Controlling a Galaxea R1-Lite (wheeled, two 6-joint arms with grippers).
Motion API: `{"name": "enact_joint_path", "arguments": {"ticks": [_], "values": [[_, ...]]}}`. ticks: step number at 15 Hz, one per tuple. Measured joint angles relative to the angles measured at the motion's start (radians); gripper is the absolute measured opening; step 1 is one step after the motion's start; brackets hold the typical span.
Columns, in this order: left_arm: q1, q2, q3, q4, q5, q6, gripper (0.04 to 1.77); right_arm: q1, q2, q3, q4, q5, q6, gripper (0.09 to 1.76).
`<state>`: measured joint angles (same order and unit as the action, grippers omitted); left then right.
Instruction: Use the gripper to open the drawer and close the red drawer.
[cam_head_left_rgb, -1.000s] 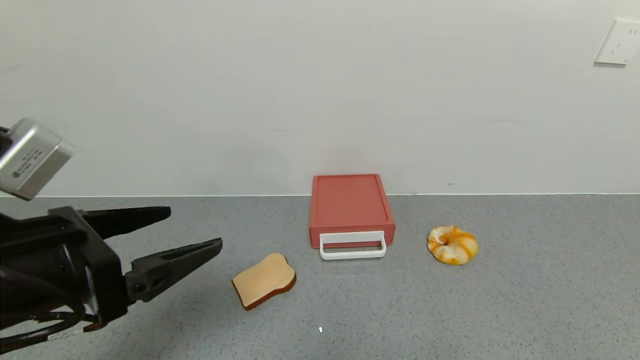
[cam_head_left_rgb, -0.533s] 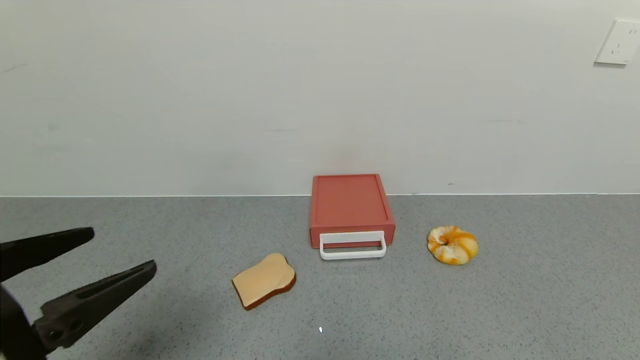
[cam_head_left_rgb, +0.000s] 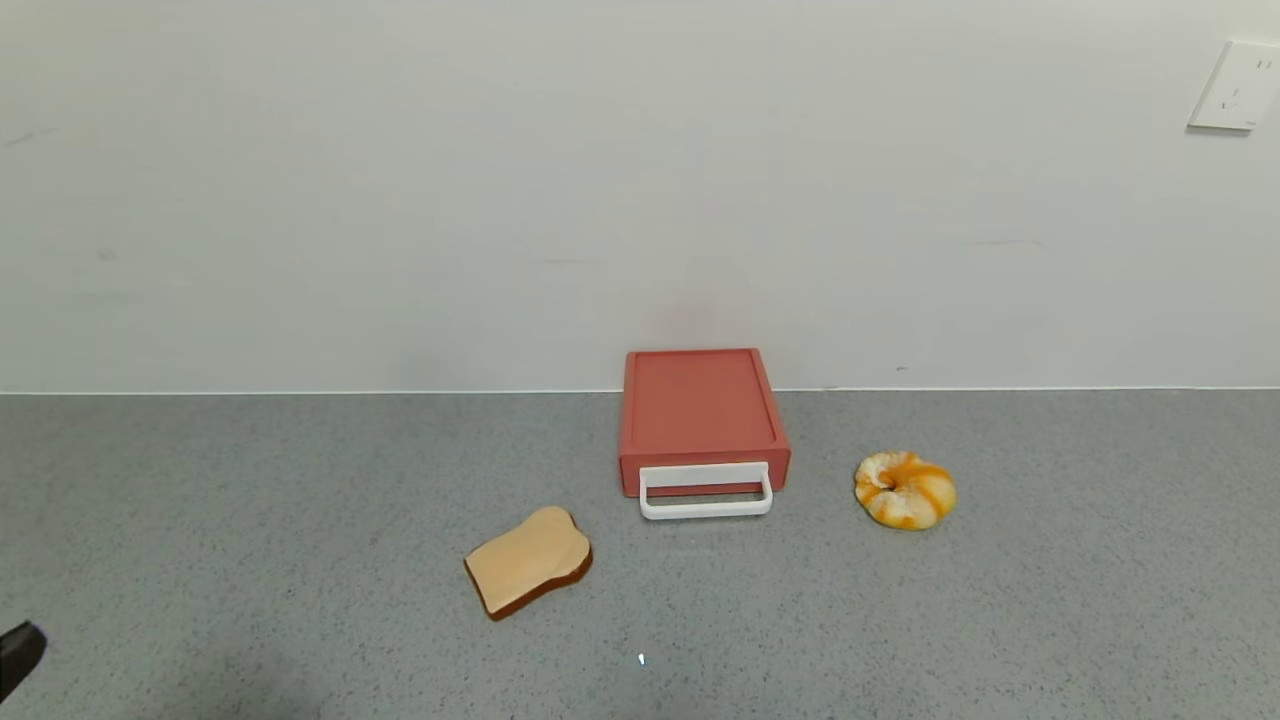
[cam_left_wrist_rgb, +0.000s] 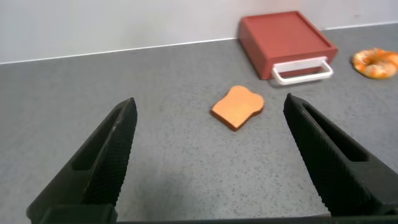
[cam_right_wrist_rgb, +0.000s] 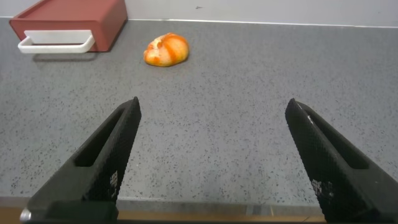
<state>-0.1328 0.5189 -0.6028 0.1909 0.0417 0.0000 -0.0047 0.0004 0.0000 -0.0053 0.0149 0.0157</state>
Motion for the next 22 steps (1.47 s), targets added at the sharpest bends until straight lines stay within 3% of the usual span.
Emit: {"name": "enact_joint_path", "arguments": {"ticks": [7,9,12,15,18,22], "values": [[0.100,-0.254,0.109,0.047,0.052,0.004,1.70,0.000,0.000,0.000,0.000,0.000,0.000,1.71],[0.115,-0.302,0.133,0.040,0.047,0.009,1.71,0.000,0.000,0.000,0.000,0.000,0.000,1.71],[0.128,-0.369,0.189,0.029,-0.005,0.015,1.71,0.000,0.000,0.000,0.000,0.000,0.000,1.71],[0.131,-0.411,0.271,-0.087,-0.040,0.023,1.71,0.000,0.000,0.000,0.000,0.000,-0.001,1.71],[0.131,-0.437,0.413,-0.231,-0.047,0.057,1.71,0.000,0.000,0.000,0.000,0.000,0.000,1.71],[0.132,-0.498,0.539,-0.260,-0.054,0.063,1.71,0.000,0.000,0.000,0.000,0.000,0.000,1.71]]}}
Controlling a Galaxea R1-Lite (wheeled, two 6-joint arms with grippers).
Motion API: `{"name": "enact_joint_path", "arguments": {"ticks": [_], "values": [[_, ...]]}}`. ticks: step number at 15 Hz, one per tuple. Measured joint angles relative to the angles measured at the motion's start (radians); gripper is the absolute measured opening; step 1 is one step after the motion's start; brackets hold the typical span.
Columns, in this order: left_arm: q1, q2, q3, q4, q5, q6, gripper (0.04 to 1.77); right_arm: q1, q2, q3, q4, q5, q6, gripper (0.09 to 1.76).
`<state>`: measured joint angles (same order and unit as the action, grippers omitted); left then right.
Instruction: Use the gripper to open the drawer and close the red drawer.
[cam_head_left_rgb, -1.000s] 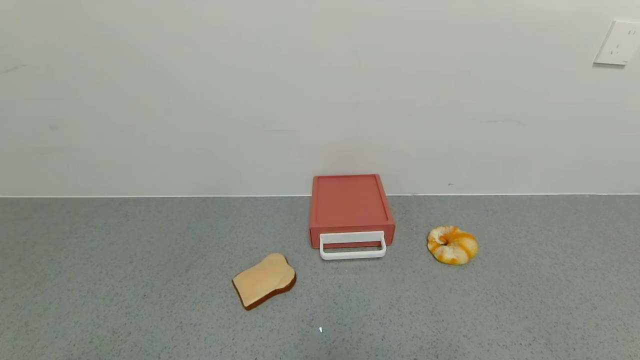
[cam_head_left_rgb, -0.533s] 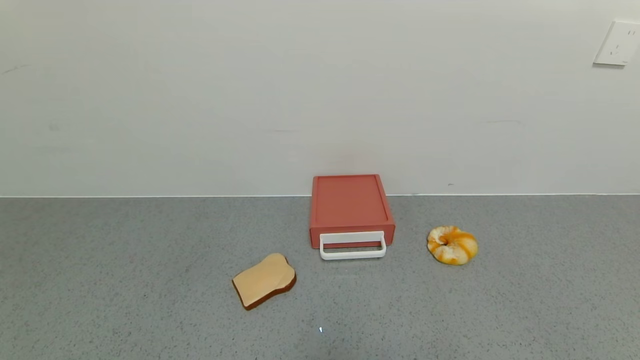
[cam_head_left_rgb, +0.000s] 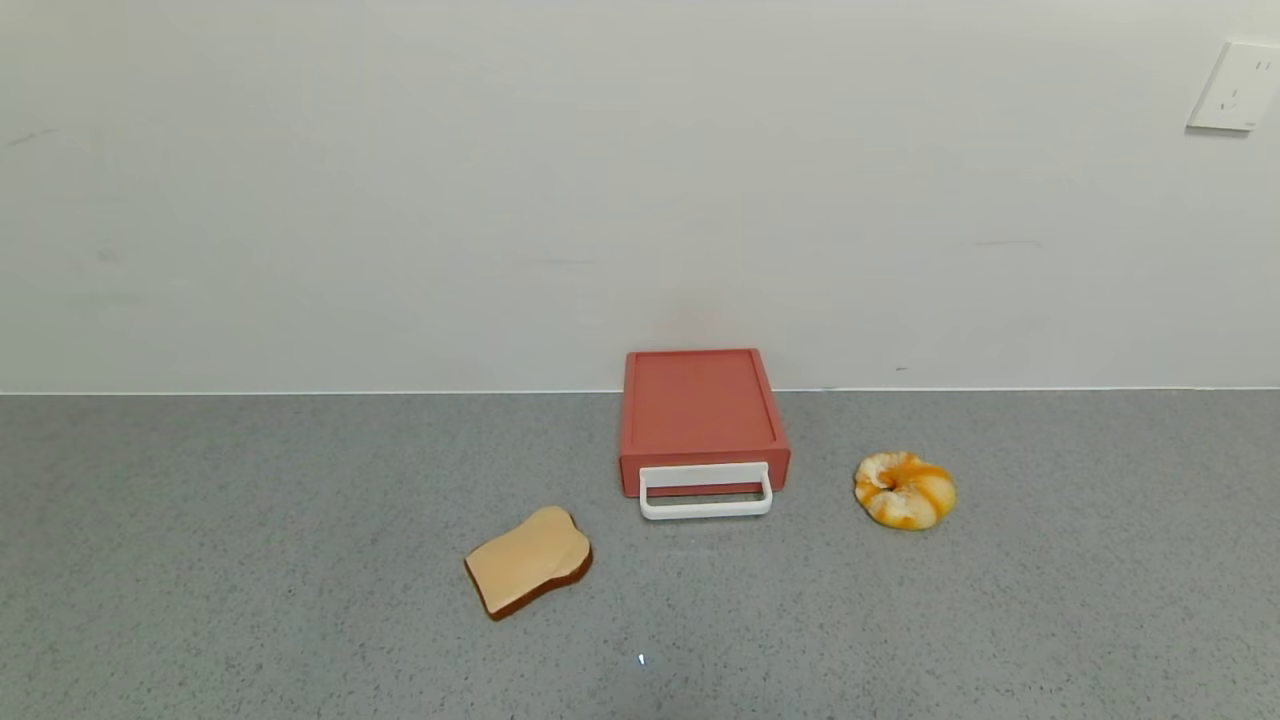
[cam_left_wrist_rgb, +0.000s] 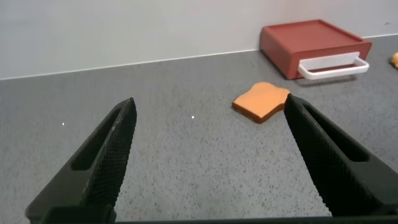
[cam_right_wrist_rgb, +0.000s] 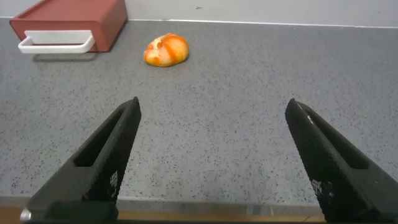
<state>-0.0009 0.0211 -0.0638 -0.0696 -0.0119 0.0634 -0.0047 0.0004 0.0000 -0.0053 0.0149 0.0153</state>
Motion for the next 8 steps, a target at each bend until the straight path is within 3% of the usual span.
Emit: {"name": "enact_joint_path", "arguments": {"ticks": [3,8], "values": [[0.000,-0.017,0.053,0.015,0.003,0.004,1.71,0.000,0.000,0.000,0.000,0.000,0.000,1.71],[0.001,-0.021,0.063,0.069,-0.007,0.010,1.72,0.000,0.000,0.000,0.000,0.000,0.000,1.71]]}}
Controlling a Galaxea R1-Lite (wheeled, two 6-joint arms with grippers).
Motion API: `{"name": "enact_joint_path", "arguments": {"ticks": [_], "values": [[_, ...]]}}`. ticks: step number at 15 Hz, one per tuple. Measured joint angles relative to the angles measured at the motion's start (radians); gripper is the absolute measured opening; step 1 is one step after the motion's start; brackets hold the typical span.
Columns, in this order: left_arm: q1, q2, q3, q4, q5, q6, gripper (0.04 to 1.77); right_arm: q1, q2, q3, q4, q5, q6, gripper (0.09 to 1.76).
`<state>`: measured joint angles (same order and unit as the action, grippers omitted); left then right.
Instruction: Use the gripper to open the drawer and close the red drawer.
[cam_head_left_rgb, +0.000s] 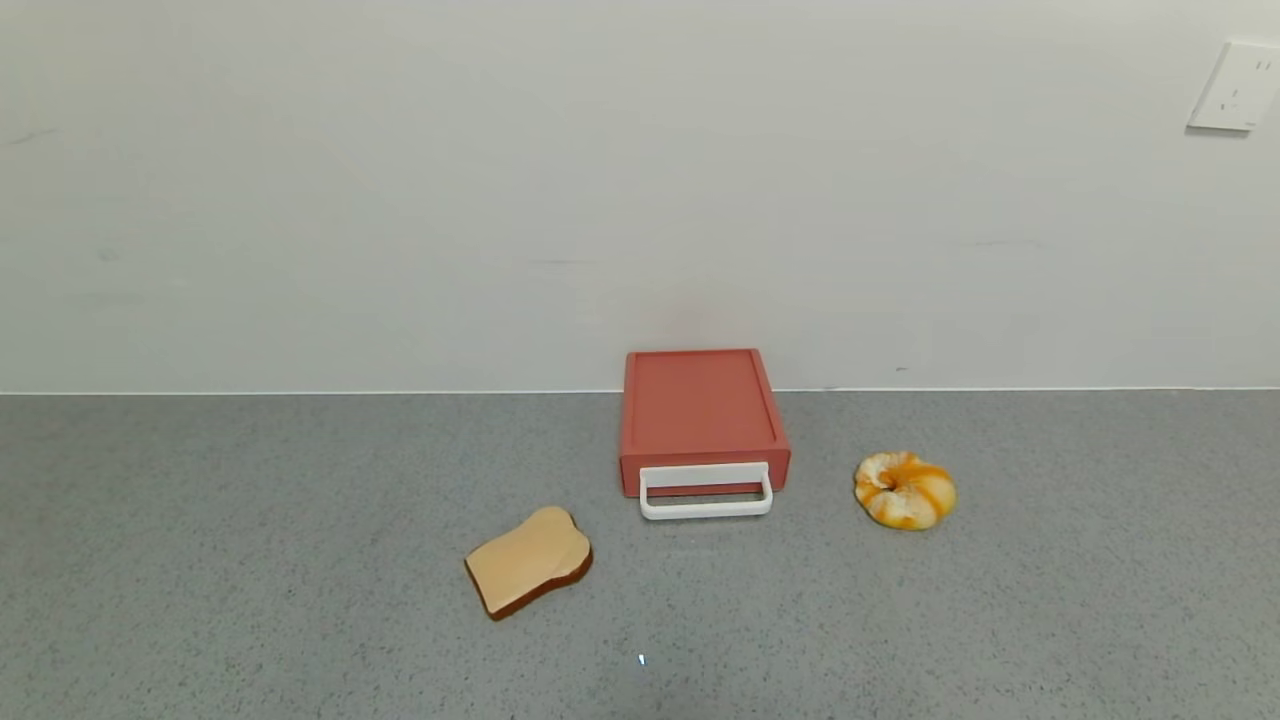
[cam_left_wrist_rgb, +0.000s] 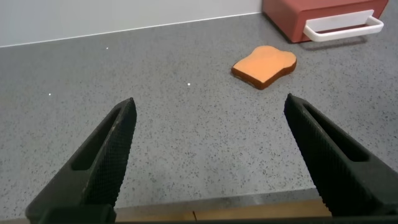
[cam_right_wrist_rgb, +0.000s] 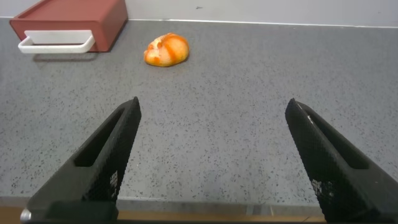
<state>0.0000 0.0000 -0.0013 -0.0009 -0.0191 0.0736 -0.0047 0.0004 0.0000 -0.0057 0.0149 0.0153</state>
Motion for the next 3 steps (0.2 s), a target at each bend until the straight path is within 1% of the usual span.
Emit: {"name": "enact_joint_path", "arguments": {"ticks": [3], "values": [[0.000,0.000,0.000,0.001,0.002,-0.020,1.72,0.000,0.000,0.000,0.000,0.000,0.000,1.71]]}}
